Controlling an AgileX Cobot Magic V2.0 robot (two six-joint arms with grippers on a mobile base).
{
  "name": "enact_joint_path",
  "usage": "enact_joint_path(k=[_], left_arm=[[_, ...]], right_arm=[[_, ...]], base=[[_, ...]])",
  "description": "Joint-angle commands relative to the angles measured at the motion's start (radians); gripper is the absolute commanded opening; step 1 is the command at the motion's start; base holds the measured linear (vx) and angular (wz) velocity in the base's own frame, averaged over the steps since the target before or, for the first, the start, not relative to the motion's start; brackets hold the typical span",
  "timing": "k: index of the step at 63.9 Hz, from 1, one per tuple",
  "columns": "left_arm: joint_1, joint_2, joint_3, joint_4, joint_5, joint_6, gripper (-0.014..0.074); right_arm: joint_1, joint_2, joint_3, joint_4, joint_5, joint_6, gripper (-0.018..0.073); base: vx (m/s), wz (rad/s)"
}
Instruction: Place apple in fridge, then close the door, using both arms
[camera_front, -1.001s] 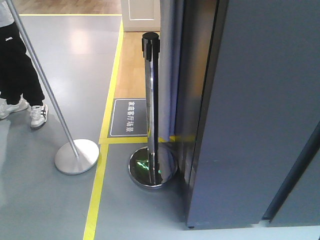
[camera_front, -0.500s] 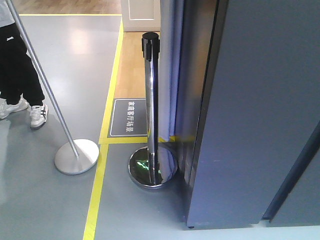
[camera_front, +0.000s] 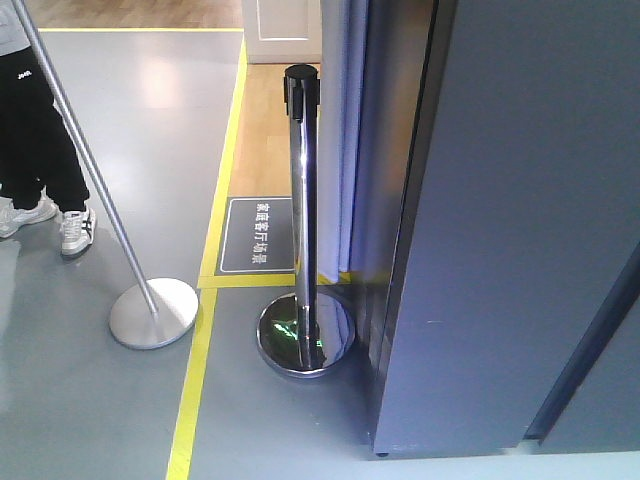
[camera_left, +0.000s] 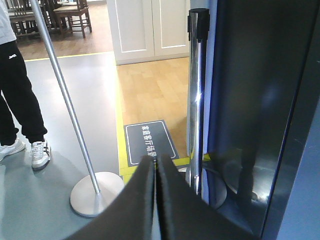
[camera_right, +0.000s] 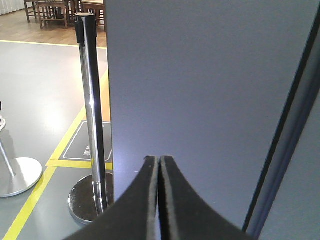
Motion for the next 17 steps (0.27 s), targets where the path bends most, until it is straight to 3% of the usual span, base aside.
enact_joint_path(k=[1,17], left_arm=[[-0.008,-0.014,0.019,-0.005,-0.07,-0.007,-0.0005],[-0.008,-0.014,0.019,-0.005,-0.07,-0.007,-0.0005]], right_arm=[[0.002,-0.011,0.01,0.001,-0.067,-0.007,-0.0006],[0.002,-0.011,0.01,0.001,-0.067,-0.007,-0.0006]], base=[[0.0,0.0],[0.0,0.0]])
